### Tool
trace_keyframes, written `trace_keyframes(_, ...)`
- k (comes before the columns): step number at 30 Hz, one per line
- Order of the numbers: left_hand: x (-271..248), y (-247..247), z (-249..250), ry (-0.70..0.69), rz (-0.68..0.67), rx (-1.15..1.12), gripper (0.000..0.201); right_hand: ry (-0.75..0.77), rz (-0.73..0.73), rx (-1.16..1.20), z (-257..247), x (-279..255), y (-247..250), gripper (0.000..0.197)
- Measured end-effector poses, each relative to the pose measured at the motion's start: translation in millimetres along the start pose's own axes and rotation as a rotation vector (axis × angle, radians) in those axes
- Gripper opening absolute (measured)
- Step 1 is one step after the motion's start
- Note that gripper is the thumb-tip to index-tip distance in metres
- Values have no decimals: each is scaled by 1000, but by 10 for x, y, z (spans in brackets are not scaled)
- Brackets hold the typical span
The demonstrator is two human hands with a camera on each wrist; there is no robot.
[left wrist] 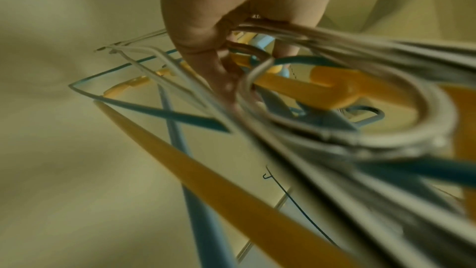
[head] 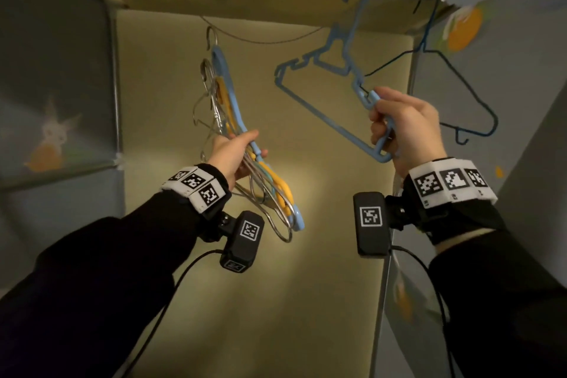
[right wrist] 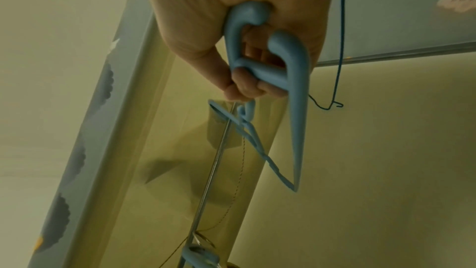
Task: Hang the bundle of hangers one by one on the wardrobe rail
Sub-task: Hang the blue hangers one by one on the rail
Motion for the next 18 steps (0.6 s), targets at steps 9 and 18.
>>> trace_keyframes(9, 44, -100, 200, -46, -28, 32, 36, 36, 42, -3, -57, 280, -206, 39)
trace_keyframes(18, 47, -146, 249, -39, -45, -20, 30, 13, 91, 1, 40, 522, -265, 33)
Point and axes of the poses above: each hand's wrist, its own x-axis towards the middle knuckle, its own y-axis out of the back of the hand, z = x × y, the point moved 7 cm from there along x, towards the middle knuckle, and after that the axes turned 10 degrees about z, right-handed, at the moved point
